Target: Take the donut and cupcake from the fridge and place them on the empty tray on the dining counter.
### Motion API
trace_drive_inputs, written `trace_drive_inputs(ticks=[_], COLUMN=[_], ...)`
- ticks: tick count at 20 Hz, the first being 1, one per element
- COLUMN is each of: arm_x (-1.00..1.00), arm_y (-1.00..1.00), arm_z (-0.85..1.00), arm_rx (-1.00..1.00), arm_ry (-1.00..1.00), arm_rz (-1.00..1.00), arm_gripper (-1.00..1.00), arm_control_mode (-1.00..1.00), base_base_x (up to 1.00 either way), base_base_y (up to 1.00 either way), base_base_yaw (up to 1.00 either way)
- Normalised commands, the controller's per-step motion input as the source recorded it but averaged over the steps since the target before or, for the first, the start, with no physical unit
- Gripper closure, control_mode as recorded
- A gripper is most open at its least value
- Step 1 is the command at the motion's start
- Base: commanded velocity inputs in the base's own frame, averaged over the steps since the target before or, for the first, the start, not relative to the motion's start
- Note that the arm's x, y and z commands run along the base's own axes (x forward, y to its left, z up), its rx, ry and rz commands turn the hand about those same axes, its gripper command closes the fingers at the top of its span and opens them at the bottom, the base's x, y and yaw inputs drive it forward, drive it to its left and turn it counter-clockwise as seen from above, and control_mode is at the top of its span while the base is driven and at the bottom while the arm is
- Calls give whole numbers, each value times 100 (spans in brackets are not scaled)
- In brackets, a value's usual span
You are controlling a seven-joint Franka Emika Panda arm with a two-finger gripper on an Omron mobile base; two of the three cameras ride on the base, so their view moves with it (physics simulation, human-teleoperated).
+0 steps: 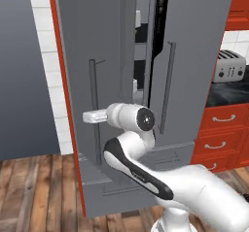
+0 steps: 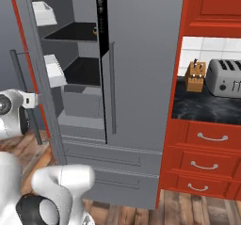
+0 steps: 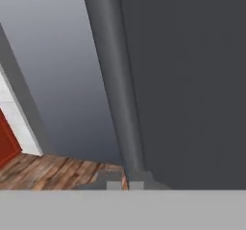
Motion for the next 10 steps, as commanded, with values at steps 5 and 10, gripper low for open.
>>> trace_drive_inputs(ticks=[5, 10], arm_x=[-100, -50], arm_y=[-95, -87], arm_z=[100, 76], arm_rx=[19, 61], arm_ry=[-11, 17], arm_rz=[0, 15], arm_gripper=[100, 100], arm_control_mode=[-100, -100], base_base_x=[0, 0], base_base_y=[0, 0], base_base_yaw=[0, 0])
